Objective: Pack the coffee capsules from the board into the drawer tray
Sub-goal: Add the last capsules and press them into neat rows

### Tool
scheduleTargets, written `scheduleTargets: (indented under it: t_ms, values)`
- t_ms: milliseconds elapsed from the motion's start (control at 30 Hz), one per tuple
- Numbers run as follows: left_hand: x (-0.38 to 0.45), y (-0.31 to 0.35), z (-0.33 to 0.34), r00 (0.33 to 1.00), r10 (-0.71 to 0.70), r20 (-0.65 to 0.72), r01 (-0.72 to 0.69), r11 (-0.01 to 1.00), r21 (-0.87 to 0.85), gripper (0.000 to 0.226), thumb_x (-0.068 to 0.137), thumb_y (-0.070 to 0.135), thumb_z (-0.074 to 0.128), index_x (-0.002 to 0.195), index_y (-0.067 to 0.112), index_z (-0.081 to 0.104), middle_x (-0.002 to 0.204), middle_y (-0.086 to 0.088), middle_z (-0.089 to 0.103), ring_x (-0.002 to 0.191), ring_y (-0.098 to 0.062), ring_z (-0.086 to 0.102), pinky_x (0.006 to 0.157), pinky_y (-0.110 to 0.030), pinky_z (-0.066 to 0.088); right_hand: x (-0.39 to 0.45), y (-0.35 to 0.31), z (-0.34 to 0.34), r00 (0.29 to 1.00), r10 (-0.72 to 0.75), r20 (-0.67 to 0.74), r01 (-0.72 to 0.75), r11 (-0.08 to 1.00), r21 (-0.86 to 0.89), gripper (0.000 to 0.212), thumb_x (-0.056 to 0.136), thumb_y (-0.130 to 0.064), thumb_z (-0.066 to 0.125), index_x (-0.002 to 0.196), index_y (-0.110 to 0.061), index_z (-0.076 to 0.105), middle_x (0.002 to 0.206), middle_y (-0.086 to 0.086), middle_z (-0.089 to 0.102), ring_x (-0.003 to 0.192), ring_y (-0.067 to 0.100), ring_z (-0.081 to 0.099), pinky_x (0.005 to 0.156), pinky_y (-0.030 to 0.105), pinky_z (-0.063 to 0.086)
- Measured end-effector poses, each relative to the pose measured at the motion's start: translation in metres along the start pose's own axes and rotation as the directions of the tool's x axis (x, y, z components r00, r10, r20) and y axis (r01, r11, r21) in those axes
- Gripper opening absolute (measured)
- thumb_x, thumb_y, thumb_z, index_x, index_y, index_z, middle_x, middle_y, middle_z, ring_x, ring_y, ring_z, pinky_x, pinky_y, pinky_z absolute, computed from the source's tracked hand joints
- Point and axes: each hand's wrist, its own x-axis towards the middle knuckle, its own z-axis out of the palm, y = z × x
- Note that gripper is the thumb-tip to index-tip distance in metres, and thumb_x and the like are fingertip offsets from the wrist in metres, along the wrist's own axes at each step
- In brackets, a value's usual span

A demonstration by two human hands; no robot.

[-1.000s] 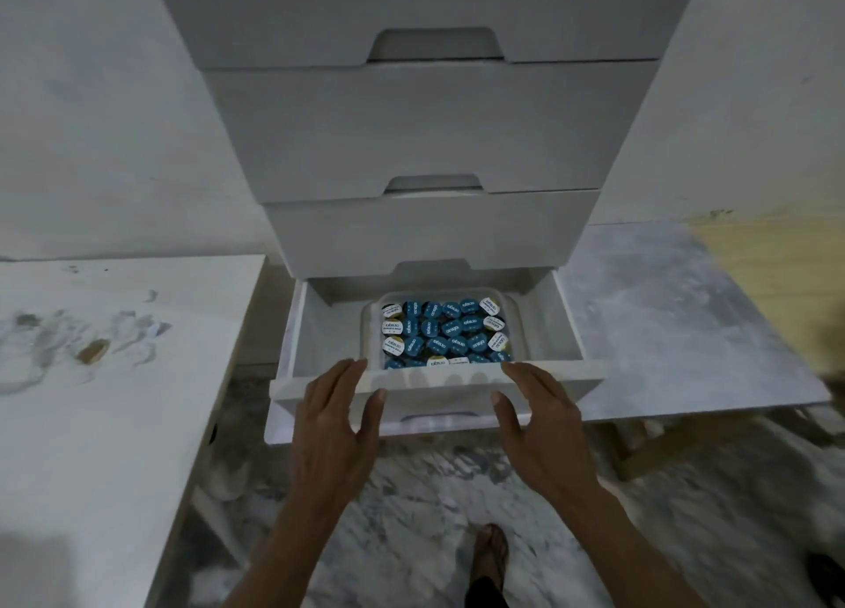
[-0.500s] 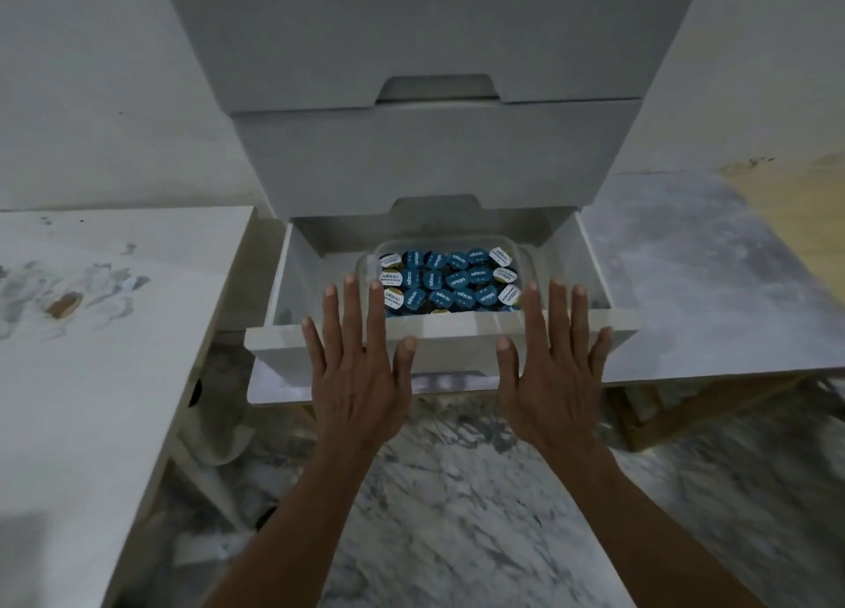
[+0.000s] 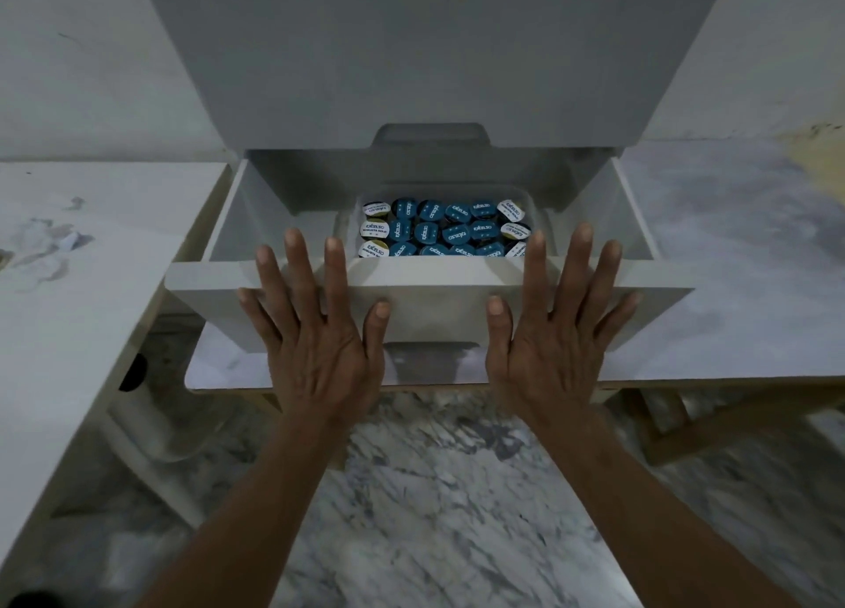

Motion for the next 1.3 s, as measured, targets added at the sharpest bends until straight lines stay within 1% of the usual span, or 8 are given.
scheduleTargets:
  t_ms: [100,233,367,633,833,1033,1167,1300]
  values:
    - [0.016,-0.002,0.006,1.000,0.018,0.013,-0.018,0.999,0.026,0.079,0.096,0.053,0.040,0.154,0.019,-0.001,0.162,-0.015,-0.002,0.149,-0.038,-0.004,0.117,-0.061,0.002,0.015,-0.003,0.008,1.000,0.021,0.007,-0.021,1.000,-0.005,0.066,0.098,-0.048,0.037,0.154,-0.024,0.011,0.162,0.012,0.005,0.149,0.036,0.002,0.112,0.069,0.007]
    - [0.039,-0.001,0.014,1.000,0.019,0.019,-0.020,0.999,0.027,0.077,0.097,0.055,0.035,0.154,0.021,-0.006,0.162,-0.013,-0.005,0.149,-0.036,-0.007,0.117,-0.061,0.000,0.039,-0.004,0.018,1.000,0.022,-0.005,-0.022,1.000,-0.020,0.066,0.098,-0.049,0.036,0.155,-0.026,0.011,0.162,0.010,0.008,0.149,0.034,0.004,0.110,0.071,0.009]
    - [0.062,0.000,0.021,1.000,0.022,0.004,-0.022,0.999,0.029,0.076,0.097,0.053,0.034,0.155,0.020,-0.002,0.162,-0.015,-0.003,0.149,-0.036,-0.006,0.117,-0.061,0.000,0.060,-0.006,0.027,0.999,0.025,-0.026,-0.025,1.000,-0.016,0.064,0.099,-0.049,0.034,0.155,-0.027,0.011,0.162,0.009,0.009,0.150,0.032,0.004,0.111,0.070,0.009]
    - [0.089,0.000,0.038,1.000,0.028,-0.003,-0.028,0.999,0.026,0.075,0.098,0.053,0.035,0.155,0.022,-0.001,0.163,-0.011,-0.003,0.149,-0.033,-0.005,0.117,-0.060,-0.001,0.089,-0.006,0.046,0.999,0.035,-0.027,-0.035,0.999,0.029,0.063,0.099,-0.051,0.031,0.155,-0.029,0.013,0.163,0.008,0.009,0.150,0.031,0.003,0.111,0.069,0.007]
    - [0.107,-0.003,0.049,0.999,0.034,0.010,-0.034,0.999,0.017,0.073,0.098,0.055,0.032,0.155,0.023,-0.001,0.163,-0.009,-0.005,0.149,-0.031,-0.007,0.117,-0.059,-0.003,0.103,-0.008,0.058,0.998,0.043,-0.034,-0.043,0.999,0.015,0.062,0.099,-0.053,0.027,0.155,-0.029,0.013,0.163,0.006,0.008,0.150,0.029,0.004,0.112,0.068,0.006]
    - [0.124,-0.002,0.059,0.999,0.034,0.014,-0.034,0.999,0.004,0.073,0.098,0.056,0.032,0.155,0.025,-0.002,0.163,-0.007,-0.008,0.149,-0.030,-0.009,0.118,-0.059,-0.003,0.119,-0.009,0.072,0.997,0.040,-0.059,-0.040,0.999,-0.010,0.062,0.100,-0.052,0.024,0.155,-0.028,0.010,0.163,0.006,0.006,0.150,0.028,0.002,0.113,0.068,0.006]
    - [0.131,-0.001,0.069,0.999,0.031,-0.015,-0.032,0.999,-0.009,0.072,0.098,0.055,0.031,0.155,0.025,-0.003,0.162,-0.010,-0.009,0.149,-0.033,-0.010,0.117,-0.059,-0.003,0.128,-0.007,0.086,0.994,0.037,-0.106,-0.042,0.998,-0.046,0.063,0.099,-0.051,0.025,0.155,-0.026,0.011,0.162,0.010,0.007,0.150,0.031,0.003,0.113,0.067,0.009]
    - [0.139,0.001,0.083,0.999,0.020,-0.035,-0.020,1.000,-0.002,0.074,0.098,0.058,0.028,0.153,0.024,-0.008,0.161,-0.016,-0.009,0.147,-0.041,-0.010,0.117,-0.060,-0.004,0.135,-0.007,0.106,0.987,0.035,-0.155,-0.034,0.999,0.009,0.065,0.099,-0.051,0.031,0.154,-0.022,0.014,0.161,0.017,0.012,0.148,0.039,0.006,0.111,0.069,0.010]
